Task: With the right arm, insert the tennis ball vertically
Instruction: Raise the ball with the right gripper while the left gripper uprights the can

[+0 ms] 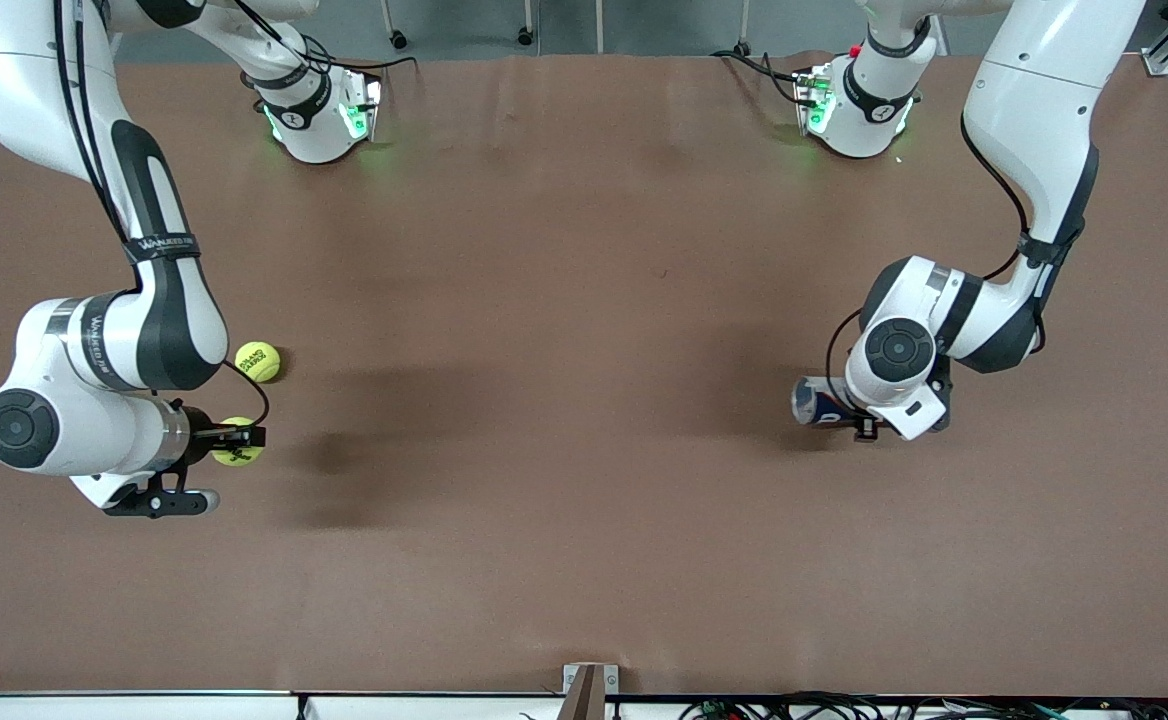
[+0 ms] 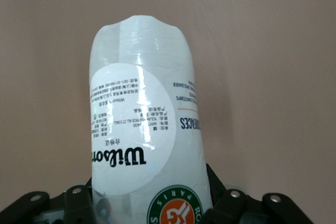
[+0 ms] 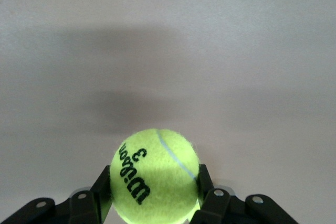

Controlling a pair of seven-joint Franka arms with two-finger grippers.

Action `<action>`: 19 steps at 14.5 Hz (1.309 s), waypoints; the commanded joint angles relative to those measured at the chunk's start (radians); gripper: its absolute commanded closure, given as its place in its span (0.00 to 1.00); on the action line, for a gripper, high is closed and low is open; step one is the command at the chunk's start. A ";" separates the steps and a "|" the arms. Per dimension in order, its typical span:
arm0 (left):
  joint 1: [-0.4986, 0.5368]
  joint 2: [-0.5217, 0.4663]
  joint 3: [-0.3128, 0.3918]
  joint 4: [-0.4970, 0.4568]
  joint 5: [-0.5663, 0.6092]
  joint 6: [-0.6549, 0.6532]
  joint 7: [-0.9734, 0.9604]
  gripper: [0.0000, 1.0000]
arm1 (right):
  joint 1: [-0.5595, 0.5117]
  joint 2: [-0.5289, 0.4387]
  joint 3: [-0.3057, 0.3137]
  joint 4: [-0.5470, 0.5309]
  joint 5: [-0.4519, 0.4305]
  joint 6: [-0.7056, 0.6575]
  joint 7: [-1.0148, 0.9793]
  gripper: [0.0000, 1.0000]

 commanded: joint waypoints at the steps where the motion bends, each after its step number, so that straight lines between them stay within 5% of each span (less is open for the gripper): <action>1: -0.012 0.010 -0.028 0.070 -0.145 -0.006 0.085 0.29 | 0.020 -0.040 0.000 -0.028 -0.004 -0.006 0.046 0.58; 6: -0.026 0.097 -0.126 0.229 -0.275 -0.003 0.101 0.29 | 0.085 -0.158 0.000 -0.028 -0.001 -0.168 0.066 0.58; 13: -0.103 0.169 -0.166 0.357 -0.367 0.095 0.101 0.29 | 0.309 -0.238 0.003 -0.028 0.012 -0.255 0.413 0.58; 19: -0.137 0.243 -0.168 0.380 -0.582 0.206 0.254 0.25 | 0.333 -0.230 0.000 -0.028 0.225 -0.164 0.517 0.58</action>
